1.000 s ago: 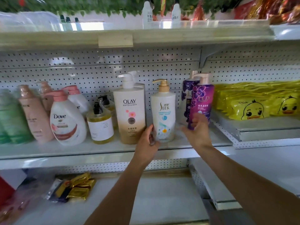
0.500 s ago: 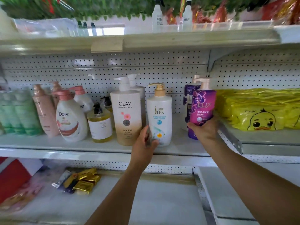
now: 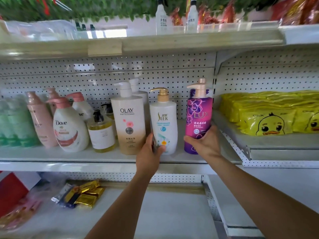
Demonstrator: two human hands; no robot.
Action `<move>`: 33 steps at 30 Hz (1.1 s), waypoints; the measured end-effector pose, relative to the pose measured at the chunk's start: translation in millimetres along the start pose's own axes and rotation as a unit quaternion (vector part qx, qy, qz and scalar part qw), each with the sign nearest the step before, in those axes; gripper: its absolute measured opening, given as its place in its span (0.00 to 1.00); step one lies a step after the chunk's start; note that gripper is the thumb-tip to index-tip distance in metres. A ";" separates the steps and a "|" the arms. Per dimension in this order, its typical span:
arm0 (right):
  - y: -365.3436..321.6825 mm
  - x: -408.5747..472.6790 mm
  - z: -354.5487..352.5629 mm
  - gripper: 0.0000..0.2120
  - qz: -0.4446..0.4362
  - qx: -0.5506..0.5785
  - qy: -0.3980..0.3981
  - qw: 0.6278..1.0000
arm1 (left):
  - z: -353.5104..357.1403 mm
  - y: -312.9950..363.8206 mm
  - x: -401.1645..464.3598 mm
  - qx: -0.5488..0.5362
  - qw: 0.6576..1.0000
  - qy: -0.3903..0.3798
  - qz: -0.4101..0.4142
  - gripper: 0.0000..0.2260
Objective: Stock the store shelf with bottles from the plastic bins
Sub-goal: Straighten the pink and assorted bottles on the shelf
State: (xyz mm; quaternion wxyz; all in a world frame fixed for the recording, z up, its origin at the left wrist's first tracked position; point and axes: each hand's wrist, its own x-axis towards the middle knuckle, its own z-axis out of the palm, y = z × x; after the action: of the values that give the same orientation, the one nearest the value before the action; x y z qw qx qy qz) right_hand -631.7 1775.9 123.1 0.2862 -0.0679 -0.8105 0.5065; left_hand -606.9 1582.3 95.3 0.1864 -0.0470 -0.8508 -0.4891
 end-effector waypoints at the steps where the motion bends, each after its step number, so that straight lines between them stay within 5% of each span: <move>1: -0.4 -1.2 0.9 0.41 -0.001 0.005 -0.002 1.000 | -0.1 -0.3 0.5 0.006 1.000 0.000 0.000 0.25; 19: -9.0 -9.2 5.7 0.40 0.007 0.019 -0.059 0.998 | -1.5 -0.7 0.0 -0.021 1.000 -0.017 0.010 0.25; 27: -23.0 2.0 -15.9 0.28 -0.034 0.087 -0.102 0.990 | -11.5 50.8 5.2 0.012 0.976 0.157 0.147 0.26; 33: -52.1 29.5 -41.3 0.24 -0.062 0.096 -0.142 0.983 | -19.2 109.6 58.1 -0.058 0.982 0.128 0.130 0.36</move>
State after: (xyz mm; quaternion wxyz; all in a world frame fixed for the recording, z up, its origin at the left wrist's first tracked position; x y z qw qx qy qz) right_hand -624.7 1795.1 193.0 0.2042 0.0825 -0.7931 0.5678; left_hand -626.7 1616.8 214.3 0.3524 -0.1054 -0.7768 -0.5112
